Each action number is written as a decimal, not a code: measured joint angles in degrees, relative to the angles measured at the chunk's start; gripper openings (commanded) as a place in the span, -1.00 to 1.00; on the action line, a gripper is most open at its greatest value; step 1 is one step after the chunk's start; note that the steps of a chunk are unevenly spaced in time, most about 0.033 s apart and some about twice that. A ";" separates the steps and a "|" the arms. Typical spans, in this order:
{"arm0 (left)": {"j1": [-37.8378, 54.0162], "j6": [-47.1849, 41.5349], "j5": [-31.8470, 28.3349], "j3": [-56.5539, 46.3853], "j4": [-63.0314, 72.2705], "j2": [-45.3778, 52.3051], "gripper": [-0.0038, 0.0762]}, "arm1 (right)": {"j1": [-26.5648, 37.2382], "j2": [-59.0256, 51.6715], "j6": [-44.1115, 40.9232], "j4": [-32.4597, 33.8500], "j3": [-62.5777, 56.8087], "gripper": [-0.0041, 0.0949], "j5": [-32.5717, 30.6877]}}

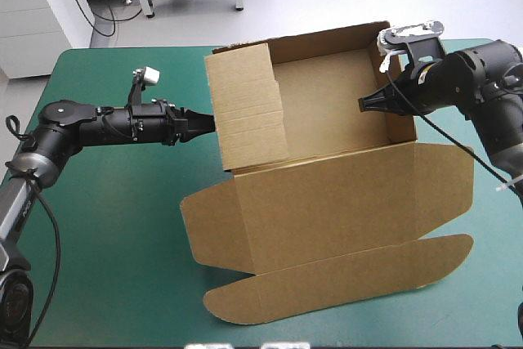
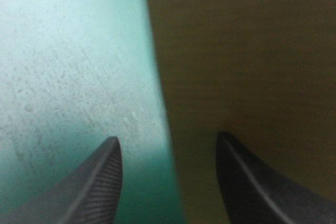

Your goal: Fold the box

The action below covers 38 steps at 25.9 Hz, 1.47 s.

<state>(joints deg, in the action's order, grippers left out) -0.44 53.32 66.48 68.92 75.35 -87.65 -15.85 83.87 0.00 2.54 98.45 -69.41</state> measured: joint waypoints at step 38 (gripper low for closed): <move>-11.12 -36.57 -5.18 15.36 -42.39 4.47 -0.11 | -13.63 3.83 -12.34 9.60 -0.11 -0.95 4.67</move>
<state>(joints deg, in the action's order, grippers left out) -11.56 16.75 61.30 84.28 32.95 -83.18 -29.48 87.70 -12.34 12.15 98.34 -64.75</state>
